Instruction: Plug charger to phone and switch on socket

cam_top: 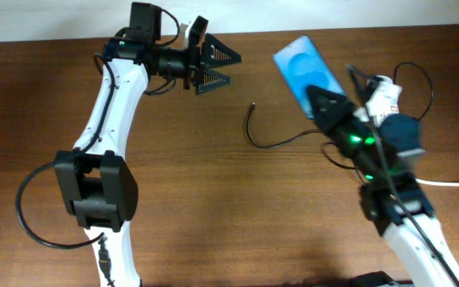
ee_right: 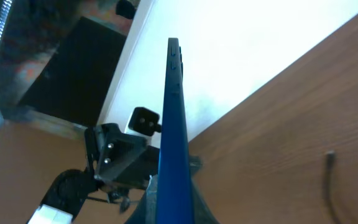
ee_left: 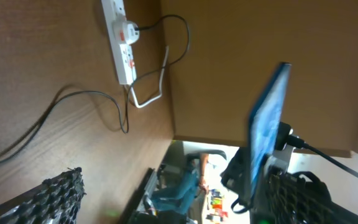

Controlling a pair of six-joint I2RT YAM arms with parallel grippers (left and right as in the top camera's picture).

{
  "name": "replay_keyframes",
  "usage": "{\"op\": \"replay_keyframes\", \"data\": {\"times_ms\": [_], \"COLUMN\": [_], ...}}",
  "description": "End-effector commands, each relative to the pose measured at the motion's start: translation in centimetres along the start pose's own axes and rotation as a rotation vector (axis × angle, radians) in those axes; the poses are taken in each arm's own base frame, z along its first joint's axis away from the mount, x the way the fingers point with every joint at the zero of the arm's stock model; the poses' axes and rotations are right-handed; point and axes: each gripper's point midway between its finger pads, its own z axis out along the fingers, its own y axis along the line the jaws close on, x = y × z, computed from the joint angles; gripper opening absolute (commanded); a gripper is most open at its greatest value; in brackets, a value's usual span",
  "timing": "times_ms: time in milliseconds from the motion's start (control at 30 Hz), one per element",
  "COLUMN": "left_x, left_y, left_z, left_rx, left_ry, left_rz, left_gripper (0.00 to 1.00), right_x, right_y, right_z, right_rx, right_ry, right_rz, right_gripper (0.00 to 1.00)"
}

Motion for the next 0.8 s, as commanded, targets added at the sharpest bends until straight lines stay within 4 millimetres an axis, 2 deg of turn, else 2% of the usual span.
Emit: {"op": "replay_keyframes", "data": {"times_ms": [0, 167, 300, 433, 500, 767], "left_x": [-0.1, -0.6, -2.1, -3.3, -3.7, -5.9], "left_y": [0.1, -0.1, -1.0, -0.6, -0.3, -2.2], "left_z": [0.3, 0.3, 0.2, 0.1, 0.0, -0.1], "left_rx": [-0.046, -0.041, -0.023, -0.061, -0.082, -0.034], "left_ry": [-0.016, -0.028, -0.068, -0.119, -0.140, -0.205], "left_rz": [0.054, 0.045, 0.065, 0.059, 0.065, 0.105], "left_gripper": [0.99, 0.99, 0.98, 0.97, 0.96, 0.96], "right_x": [0.6, 3.8, 4.3, 3.7, 3.1, 2.8], "right_y": [-1.0, -1.5, -1.0, -0.1, 1.1, 1.8], "right_z": [3.5, 8.3, 10.8, 11.5, 11.6, 12.0], "right_rx": [0.014, -0.067, -0.124, -0.142, -0.164, -0.161], "right_ry": [-0.081, -0.029, -0.026, -0.031, -0.037, -0.037], "right_rz": [0.181, 0.331, 0.387, 0.384, 0.382, 0.427], "right_gripper": [0.04, 0.04, 0.04, 0.04, 0.04, 0.04]}}
